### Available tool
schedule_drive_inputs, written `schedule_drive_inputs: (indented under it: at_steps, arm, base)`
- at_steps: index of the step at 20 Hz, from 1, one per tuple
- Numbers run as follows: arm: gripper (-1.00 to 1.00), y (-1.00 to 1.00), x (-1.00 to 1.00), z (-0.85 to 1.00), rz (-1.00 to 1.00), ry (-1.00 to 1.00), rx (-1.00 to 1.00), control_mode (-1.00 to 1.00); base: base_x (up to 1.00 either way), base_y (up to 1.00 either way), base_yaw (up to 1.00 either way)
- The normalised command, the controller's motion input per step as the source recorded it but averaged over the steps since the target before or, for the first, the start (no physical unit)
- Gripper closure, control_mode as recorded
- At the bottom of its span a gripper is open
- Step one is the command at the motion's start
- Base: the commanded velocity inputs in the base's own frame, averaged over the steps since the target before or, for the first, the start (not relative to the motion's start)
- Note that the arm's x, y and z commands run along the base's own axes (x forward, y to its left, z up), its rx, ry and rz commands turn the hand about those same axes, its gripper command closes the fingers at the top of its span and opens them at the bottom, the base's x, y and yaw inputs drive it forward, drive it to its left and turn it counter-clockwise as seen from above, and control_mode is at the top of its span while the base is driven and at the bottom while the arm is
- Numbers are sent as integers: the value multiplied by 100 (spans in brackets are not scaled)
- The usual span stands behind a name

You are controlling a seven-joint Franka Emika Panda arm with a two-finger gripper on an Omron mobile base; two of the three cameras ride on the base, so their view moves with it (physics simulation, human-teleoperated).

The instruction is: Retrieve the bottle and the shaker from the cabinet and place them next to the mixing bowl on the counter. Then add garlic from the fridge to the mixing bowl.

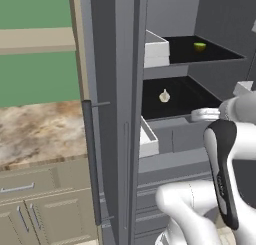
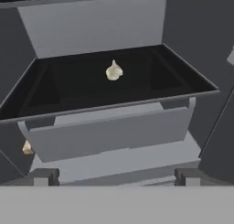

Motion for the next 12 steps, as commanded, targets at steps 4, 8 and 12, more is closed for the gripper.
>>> schedule_drive_inputs:
  at_steps: [4,8,12]
  arm:
    - [-100,0,40,2,0,-7,1,-100]
    - [-100,0,39,0,0,-4,0,-100]
    - [-100,2,41,0,0,-1,0,-100]
  base:
    - [0,0,0]
    - [0,0,0]
    - [0,0,0]
